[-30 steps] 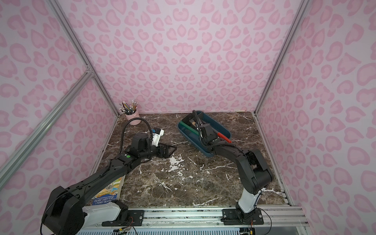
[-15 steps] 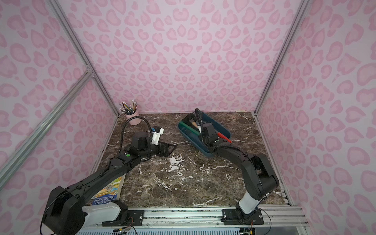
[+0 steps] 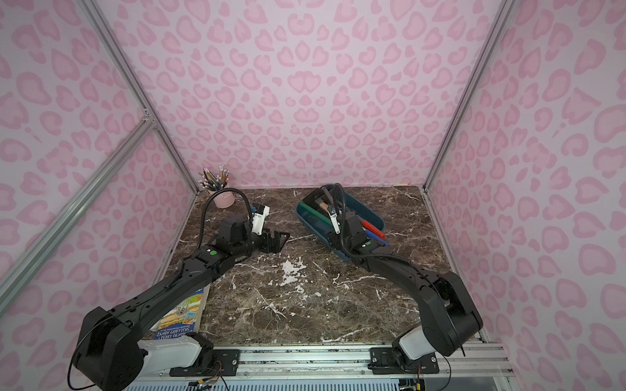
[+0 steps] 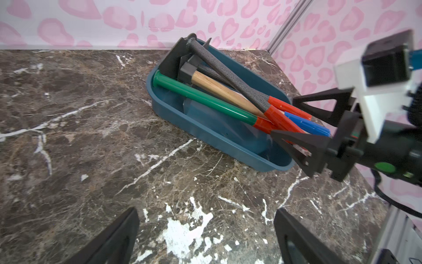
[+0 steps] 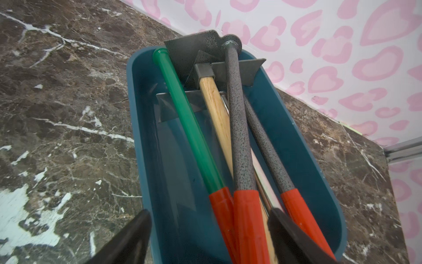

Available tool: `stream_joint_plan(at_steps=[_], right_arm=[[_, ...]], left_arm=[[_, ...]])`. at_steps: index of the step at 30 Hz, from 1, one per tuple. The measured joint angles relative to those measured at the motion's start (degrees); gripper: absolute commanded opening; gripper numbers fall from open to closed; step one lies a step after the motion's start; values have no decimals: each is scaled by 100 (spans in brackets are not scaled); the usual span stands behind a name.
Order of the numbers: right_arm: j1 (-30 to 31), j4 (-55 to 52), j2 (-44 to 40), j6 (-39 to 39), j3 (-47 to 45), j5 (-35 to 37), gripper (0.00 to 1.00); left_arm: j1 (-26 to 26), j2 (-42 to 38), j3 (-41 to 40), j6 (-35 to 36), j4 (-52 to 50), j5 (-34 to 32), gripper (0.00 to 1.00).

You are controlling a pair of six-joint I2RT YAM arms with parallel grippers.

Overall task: Put the small hoe into the storage box
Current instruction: Place the hoe in the storage box, then reset both arms

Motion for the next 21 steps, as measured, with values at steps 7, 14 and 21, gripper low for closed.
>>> stream_joint_plan(at_steps=[7,14,21], right_arm=[[-24,192,-398,275,-616,-17,100],[-28,579,-892,365,-1355,-90,100],[-26,1392,-1773,365,-2485,-13,100]], left_arm=[[0,83,-33,295,114,-769,96],[61,92,-273,850,597,-1364,96],[479,190,-691,1121,1368,-1508,96]])
